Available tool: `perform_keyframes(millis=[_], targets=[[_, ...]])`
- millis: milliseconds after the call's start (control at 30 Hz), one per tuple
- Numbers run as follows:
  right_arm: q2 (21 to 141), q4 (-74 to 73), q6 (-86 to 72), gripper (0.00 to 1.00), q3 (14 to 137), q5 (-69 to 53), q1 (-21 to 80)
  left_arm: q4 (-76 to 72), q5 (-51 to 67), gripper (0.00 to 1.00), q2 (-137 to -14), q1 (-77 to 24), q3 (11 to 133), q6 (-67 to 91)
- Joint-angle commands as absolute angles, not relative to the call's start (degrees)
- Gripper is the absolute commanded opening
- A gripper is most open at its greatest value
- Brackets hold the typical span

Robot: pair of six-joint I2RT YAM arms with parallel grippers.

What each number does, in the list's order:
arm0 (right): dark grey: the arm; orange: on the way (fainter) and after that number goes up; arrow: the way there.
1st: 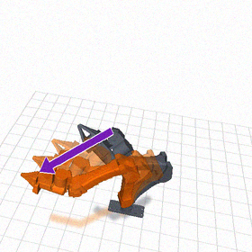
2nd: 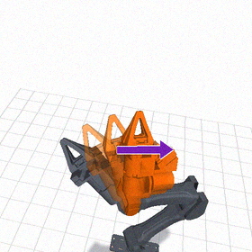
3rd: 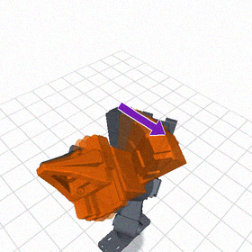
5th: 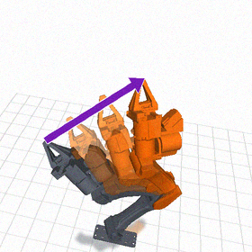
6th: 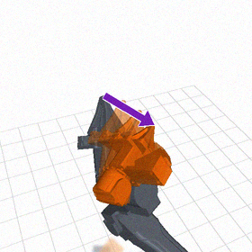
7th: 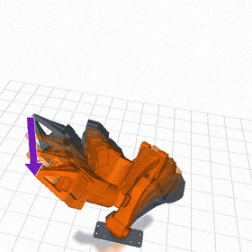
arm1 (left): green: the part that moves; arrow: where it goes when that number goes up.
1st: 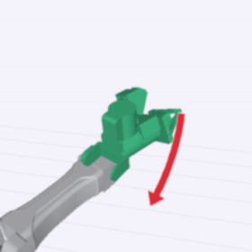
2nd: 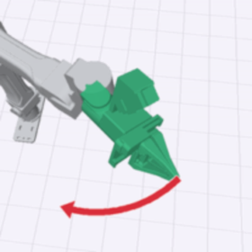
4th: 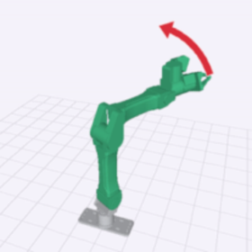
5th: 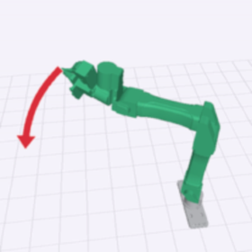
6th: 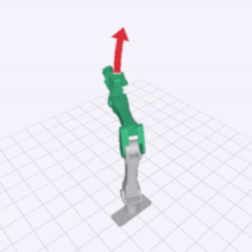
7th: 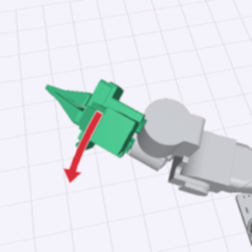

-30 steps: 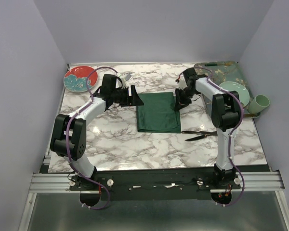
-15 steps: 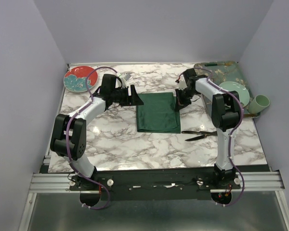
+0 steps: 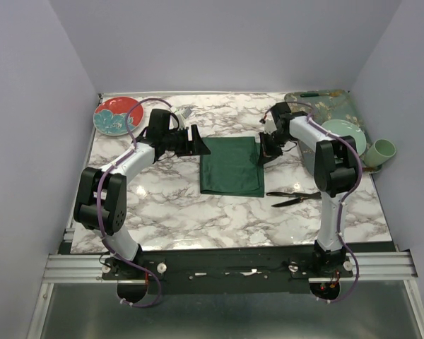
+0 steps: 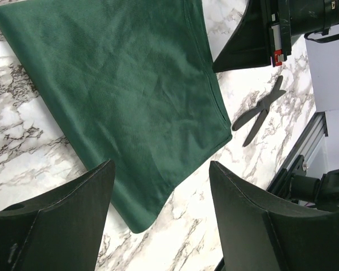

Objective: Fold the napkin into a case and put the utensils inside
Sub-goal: Smooth out the square-folded napkin at the center of the board.

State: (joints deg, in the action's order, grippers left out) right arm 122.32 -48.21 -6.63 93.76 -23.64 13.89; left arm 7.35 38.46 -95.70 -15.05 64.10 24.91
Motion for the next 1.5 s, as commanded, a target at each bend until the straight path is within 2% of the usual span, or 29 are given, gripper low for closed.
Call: perform_keyframes(millis=[0, 167, 200, 267, 300, 367, 400, 467, 567, 800, 1233, 1467], targets=[[119.71, -49.66, -6.94, 0.01, 91.67, -22.94, 14.24, 6.42, 39.20, 0.76, -95.89, -14.68, 63.28, 24.61], [120.49, -50.00, -5.80, 0.01, 92.89, -23.82, 14.24, 6.24, 39.46, 0.77, -96.24, -14.59, 63.28, 24.70], [120.85, -50.53, -5.80, 0.05, 93.42, -24.43, 14.24, 6.33, 39.46, 0.77, -96.24, -14.68, 63.28, 24.78], [120.50, -51.15, -5.89, 0.18, 93.69, -24.87, 14.24, 6.24, 39.38, 0.77, -96.07, -14.68, 63.19, 24.96], [119.89, -50.98, -5.98, 0.35, 93.17, -25.05, 14.24, 6.15, 39.29, 0.77, -95.98, -14.68, 63.11, 24.96], [118.48, -50.01, -6.06, 0.52, 92.11, -25.32, 14.41, 6.07, 39.20, 0.77, -95.63, -14.59, 62.76, 24.96], [117.08, -49.57, -6.06, 0.64, 90.98, -24.96, 14.50, 5.72, 39.20, 0.77, -95.54, -14.68, 62.58, 25.05], [116.28, -48.60, -6.24, 0.68, 90.35, -22.94, 14.85, 5.36, 39.20, 0.77, -95.36, -14.59, 62.23, 25.22], [116.54, -48.25, -7.03, 0.67, 90.70, -21.97, 15.03, 4.75, 39.02, 0.77, -95.36, -14.68, 61.96, 25.84], [117.77, -48.43, -9.93, 0.52, 92.28, -17.68, 17.22, 3.52, 38.23, 0.77, -94.83, -14.59, 61.70, 26.63], [121.29, -48.25, -11.16, 0.49, 95.01, -10.11, 19.51, 2.81, 38.58, 0.77, -94.22, -14.59, 61.35, 27.16], [122.52, -48.25, -11.25, 0.49, 95.01, -9.84, 19.60, 2.29, 38.67, 0.77, -94.57, -14.68, 61.26, 27.51]])
